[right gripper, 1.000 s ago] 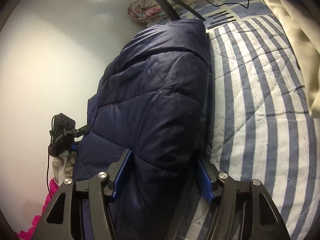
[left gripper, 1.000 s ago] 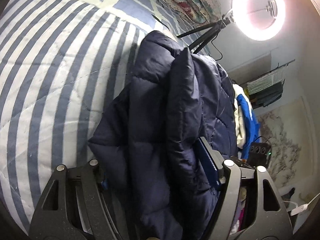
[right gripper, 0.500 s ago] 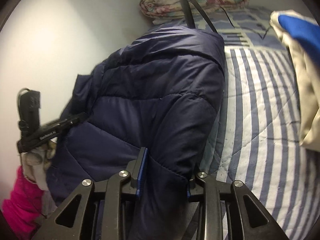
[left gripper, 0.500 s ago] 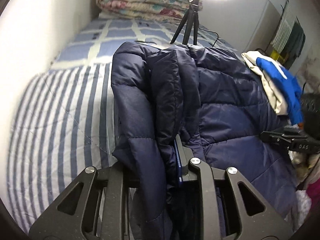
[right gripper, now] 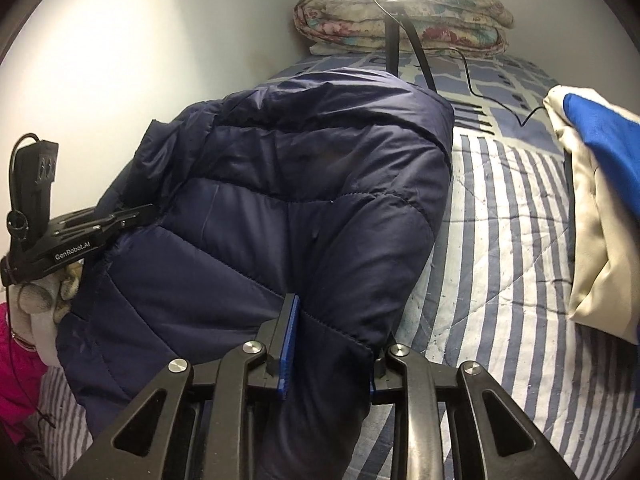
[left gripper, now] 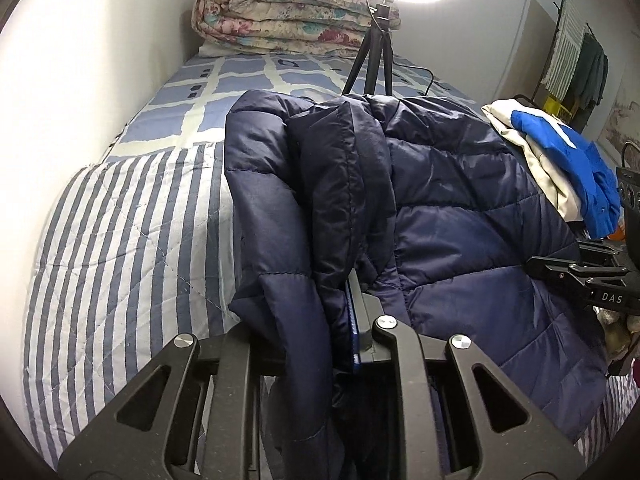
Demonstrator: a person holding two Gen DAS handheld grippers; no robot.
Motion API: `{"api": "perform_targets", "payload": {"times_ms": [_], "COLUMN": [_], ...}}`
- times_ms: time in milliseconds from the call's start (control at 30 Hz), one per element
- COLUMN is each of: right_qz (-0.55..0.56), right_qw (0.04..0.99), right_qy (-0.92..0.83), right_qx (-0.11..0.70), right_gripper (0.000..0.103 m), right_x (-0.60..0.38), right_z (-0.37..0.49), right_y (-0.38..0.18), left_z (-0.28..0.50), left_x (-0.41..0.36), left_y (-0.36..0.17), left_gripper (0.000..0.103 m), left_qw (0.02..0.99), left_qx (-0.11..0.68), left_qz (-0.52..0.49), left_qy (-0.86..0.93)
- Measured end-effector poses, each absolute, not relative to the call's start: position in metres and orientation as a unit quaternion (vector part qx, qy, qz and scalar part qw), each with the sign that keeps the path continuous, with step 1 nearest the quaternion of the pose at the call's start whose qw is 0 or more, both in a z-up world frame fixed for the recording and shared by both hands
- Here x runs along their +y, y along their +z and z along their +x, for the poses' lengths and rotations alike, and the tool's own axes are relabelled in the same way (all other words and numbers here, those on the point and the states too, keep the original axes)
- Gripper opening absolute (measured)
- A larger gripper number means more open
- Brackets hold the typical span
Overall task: Fold large clothes
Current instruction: 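Grasp the folded jacket with the left gripper while the right gripper grasps it, then lift the folded jacket off the sheet with both grippers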
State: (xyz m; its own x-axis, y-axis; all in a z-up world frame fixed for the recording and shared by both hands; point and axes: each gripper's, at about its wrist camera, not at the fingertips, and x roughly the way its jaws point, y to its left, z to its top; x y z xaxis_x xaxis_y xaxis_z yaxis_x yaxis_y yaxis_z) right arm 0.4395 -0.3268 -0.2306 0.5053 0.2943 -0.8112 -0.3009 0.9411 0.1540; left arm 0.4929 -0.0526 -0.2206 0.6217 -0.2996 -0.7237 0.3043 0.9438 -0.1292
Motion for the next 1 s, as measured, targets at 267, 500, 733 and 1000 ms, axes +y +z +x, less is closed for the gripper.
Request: {"api": "perform_targets", "payload": {"times_ms": [267, 500, 733, 1000], "right_qz": [-0.056, -0.088, -0.112, -0.126], "right_qw": [0.877, 0.881, 0.885, 0.898], "right_qy": [0.152, 0.145, 0.142, 0.13], "right_qx": [0.453, 0.442, 0.429, 0.402], "right_gripper": [0.02, 0.018, 0.016, 0.016], "right_x": [-0.314, -0.307, -0.307, -0.324], "right_z": [0.435, 0.425, 0.411, 0.392], "right_y": [-0.225, -0.216, -0.202, -0.178], "left_z": [0.486, 0.476, 0.466, 0.447], "left_x": [-0.048, -0.046, -0.051, -0.077], "left_y": [-0.211, -0.202, -0.188, -0.16], "left_gripper": [0.015, 0.014, 0.013, 0.012], "left_qw": [0.904, 0.907, 0.909, 0.916], "left_qx": [0.393, 0.384, 0.374, 0.344], "left_qz": [-0.004, -0.006, -0.01, -0.007], "left_qy": [-0.17, -0.173, -0.183, -0.204]}}
